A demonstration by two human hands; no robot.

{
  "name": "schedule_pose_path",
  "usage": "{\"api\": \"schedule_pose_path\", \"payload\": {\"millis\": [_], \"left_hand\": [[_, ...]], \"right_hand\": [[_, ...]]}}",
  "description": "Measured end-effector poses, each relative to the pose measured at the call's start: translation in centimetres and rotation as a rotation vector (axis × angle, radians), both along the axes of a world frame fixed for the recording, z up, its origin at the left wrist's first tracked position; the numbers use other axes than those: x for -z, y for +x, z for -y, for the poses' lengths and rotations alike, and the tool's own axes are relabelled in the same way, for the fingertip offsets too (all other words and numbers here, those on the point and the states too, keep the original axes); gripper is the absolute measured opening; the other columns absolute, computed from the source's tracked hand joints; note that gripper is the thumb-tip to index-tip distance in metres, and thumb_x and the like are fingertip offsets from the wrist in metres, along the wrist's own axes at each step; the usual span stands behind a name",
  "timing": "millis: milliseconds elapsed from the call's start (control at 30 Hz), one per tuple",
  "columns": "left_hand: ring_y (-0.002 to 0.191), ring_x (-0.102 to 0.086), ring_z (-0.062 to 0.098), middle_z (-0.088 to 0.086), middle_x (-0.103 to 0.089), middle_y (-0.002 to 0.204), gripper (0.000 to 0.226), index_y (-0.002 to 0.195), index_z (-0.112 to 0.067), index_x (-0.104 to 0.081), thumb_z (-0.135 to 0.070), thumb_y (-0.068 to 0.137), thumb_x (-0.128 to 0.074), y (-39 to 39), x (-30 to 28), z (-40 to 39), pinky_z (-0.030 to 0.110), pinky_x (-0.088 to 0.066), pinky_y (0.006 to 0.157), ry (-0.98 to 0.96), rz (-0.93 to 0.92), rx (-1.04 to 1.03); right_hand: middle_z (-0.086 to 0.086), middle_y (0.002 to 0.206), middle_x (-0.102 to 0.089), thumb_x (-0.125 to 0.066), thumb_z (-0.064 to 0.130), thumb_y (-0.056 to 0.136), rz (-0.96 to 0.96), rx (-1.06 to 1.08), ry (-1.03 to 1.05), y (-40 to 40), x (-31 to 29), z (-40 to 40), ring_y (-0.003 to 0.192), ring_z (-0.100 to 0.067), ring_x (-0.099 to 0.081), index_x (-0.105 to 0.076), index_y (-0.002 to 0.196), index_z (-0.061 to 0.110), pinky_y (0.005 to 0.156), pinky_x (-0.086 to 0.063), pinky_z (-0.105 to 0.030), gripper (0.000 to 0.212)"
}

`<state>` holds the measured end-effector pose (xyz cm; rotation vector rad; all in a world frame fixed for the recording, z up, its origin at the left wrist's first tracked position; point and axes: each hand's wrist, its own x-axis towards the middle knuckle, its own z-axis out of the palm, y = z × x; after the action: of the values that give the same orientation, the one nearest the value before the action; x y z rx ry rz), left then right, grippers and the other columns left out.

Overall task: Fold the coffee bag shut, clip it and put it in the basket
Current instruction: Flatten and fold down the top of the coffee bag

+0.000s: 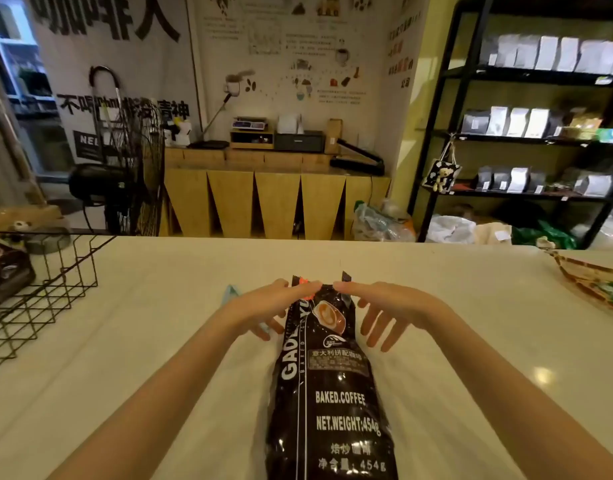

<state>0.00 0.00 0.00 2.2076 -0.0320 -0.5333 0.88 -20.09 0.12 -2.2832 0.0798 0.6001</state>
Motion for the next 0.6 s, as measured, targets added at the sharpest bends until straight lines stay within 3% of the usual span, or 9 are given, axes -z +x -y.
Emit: {"api": "schedule_pose_path", "payload": {"millis": [133, 200, 333, 433, 500, 600], "left_hand": [[0.096, -0.062, 0.024, 0.004, -0.064, 0.101, 0.056, 0.108, -0.02, -0.05, -0.065, 0.077, -0.042, -0.7, 1.7, 0.0, 0.038, -0.05, 0.086, -0.088, -0.033, 0.029], [0.095, -0.064, 0.022, 0.004, -0.067, 0.101, 0.05, 0.101, -0.023, -0.056, -0.065, 0.075, -0.047, -0.8, 2.4, 0.0, 0.038, -0.051, 0.089, -0.142, -0.053, 0.045], [0.1, -0.063, 0.026, 0.005, -0.065, 0.109, 0.042, 0.102, -0.028, -0.053, -0.051, 0.069, -0.065, -0.9, 2.2, -0.5, 0.042, -0.052, 0.088, -0.234, -0.138, 0.117], [0.101, -0.063, 0.028, 0.006, -0.064, 0.112, 0.04, 0.105, -0.031, -0.052, -0.041, 0.07, -0.069, -0.9, 1.5, -1.1, 0.043, -0.053, 0.085, -0.269, -0.166, 0.189], [0.099, -0.065, 0.027, 0.005, -0.065, 0.11, 0.036, 0.103, -0.033, -0.051, -0.037, 0.072, -0.069, -0.9, 1.1, -1.3, 0.043, -0.054, 0.083, -0.274, -0.128, 0.194], [0.096, -0.066, 0.022, 0.002, -0.067, 0.108, 0.051, 0.111, -0.032, -0.049, -0.038, 0.066, -0.072, -1.1, -0.2, -1.2, 0.043, -0.055, 0.081, -0.273, 0.015, 0.179]], "right_hand": [[-0.019, 0.104, -0.065, -0.046, 0.077, 0.066, -0.076, -0.027, 0.043, -0.6, 1.2, -0.6, 0.084, -0.03, -0.069, -0.046, 0.126, 0.014, 0.064, -0.059, -0.038, 0.086], [-0.015, 0.1, -0.063, -0.046, 0.075, 0.067, -0.072, -0.051, 0.09, -0.9, 1.6, -0.9, 0.088, -0.03, -0.067, -0.049, 0.118, 0.021, 0.066, -0.059, -0.038, 0.075], [-0.008, 0.106, -0.064, -0.056, 0.071, 0.064, -0.076, -0.143, 0.108, -1.6, 1.6, -1.1, 0.092, -0.026, -0.066, -0.056, 0.11, 0.025, 0.066, -0.058, -0.033, 0.066], [-0.005, 0.114, -0.063, -0.068, 0.053, 0.066, -0.074, -0.213, 0.16, -2.1, 1.1, -1.1, 0.097, -0.027, -0.066, -0.052, 0.099, 0.038, 0.073, -0.058, -0.037, 0.04], [-0.006, 0.117, -0.062, -0.072, 0.042, 0.07, -0.035, -0.237, 0.174, -2.4, 0.6, -1.2, 0.099, -0.027, -0.065, -0.048, 0.096, 0.041, 0.078, -0.057, -0.041, 0.035], [0.0, 0.11, -0.065, -0.074, 0.034, 0.07, 0.097, -0.237, 0.209, -2.8, -0.9, -1.3, 0.096, -0.021, -0.066, -0.045, 0.094, 0.043, 0.077, -0.058, -0.041, 0.038]]}}
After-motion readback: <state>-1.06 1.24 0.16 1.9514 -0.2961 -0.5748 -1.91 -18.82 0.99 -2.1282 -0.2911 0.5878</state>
